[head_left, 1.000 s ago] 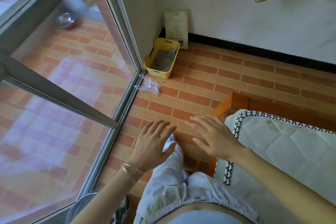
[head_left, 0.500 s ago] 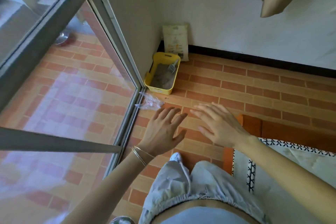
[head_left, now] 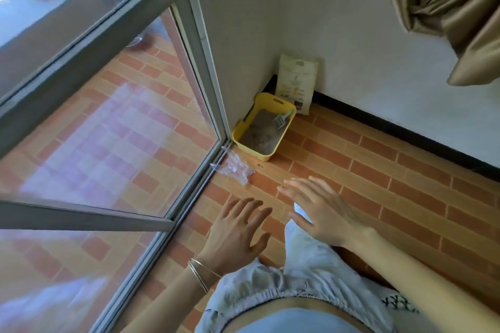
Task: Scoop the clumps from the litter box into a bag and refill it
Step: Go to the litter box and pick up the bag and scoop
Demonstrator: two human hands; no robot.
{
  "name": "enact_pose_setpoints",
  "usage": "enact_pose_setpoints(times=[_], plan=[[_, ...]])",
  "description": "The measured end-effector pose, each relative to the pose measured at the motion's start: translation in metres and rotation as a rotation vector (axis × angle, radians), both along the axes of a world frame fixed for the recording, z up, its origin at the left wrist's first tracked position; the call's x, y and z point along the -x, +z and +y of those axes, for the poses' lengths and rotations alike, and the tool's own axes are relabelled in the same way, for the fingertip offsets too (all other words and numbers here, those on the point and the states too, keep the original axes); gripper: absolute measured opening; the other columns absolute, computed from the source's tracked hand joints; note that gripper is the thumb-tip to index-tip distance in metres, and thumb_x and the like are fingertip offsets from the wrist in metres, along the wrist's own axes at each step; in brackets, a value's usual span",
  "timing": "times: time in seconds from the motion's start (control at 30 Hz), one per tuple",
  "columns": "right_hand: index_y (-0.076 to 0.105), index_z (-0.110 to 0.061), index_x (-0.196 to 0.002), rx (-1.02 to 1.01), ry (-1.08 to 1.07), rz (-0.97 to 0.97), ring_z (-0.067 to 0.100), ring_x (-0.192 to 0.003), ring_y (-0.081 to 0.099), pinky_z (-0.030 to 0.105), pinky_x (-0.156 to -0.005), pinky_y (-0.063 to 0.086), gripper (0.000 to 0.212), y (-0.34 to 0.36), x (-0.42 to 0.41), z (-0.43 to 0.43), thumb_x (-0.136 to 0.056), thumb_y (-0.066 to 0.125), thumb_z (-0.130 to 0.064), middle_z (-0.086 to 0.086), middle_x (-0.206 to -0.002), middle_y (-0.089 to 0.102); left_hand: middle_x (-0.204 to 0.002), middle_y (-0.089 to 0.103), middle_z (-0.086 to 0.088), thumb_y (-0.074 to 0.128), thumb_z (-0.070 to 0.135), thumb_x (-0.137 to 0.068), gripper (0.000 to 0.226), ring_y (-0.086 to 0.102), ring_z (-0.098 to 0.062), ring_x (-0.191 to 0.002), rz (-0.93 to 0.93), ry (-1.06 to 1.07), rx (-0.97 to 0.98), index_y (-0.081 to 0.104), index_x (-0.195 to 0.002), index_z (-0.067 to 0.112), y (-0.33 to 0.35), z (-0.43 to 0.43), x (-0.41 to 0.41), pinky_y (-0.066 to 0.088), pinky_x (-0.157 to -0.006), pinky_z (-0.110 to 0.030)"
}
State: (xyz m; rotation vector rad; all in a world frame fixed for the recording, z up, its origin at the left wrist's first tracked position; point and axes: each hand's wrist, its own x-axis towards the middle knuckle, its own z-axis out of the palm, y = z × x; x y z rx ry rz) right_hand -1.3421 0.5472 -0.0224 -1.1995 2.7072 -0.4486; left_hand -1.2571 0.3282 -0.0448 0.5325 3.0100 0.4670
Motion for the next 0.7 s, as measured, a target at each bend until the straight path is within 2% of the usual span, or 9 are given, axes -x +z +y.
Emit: enact_pose_setpoints(times=[0.17,0.3,0.47,0.7], plan=[[0.043,-0.024,-0.134,-0.036,0.148,0.028,0.015,-0.126,0.045,0.042,-0.106,0.036,0.048,-0.001,0.086,0.020,-0.089,0.042,-0.041,-0.002,-0.135,0.051,-0.126,0.059,0.001,0.042,0.050,-0.090,0.046,0.053,-0.019,-0.117,-0.021,0.144,-0.007,0.052,-0.129,0.027,0.001,0.039,0.061,0.043,-0.099,-0.039],[0.042,-0.025,-0.133,-0.021,0.213,0.053,0.014,-0.126,0.044,0.042,-0.106,0.035,0.046,0.015,0.164,0.031,-0.089,0.045,-0.039,-0.002,-0.134,0.050,-0.126,0.059,0.002,0.039,0.052,-0.090,0.047,0.054,-0.018,-0.118,0.031,0.243,-0.006,0.054,-0.128,0.028,0.016,0.075,0.122,0.040,-0.101,-0.036],[0.044,-0.024,-0.134,-0.032,0.328,0.080,0.014,-0.128,0.042,0.040,-0.108,0.031,0.046,0.028,0.247,0.035,-0.091,0.043,-0.040,-0.001,-0.136,0.048,-0.123,0.060,0.000,0.039,0.049,-0.090,0.048,0.055,-0.020,-0.115,0.084,0.404,-0.015,0.057,-0.126,0.023,0.033,0.100,0.181,0.043,-0.098,-0.037],[0.046,-0.022,-0.132,-0.050,0.492,0.056,0.017,-0.127,0.044,0.043,-0.106,0.036,0.047,0.020,0.281,0.029,-0.090,0.041,-0.041,0.000,-0.135,0.050,-0.124,0.059,-0.002,0.041,0.048,-0.091,0.046,0.053,-0.022,-0.118,0.033,0.598,0.017,0.054,-0.127,0.023,0.033,0.095,0.187,0.044,-0.098,-0.041]])
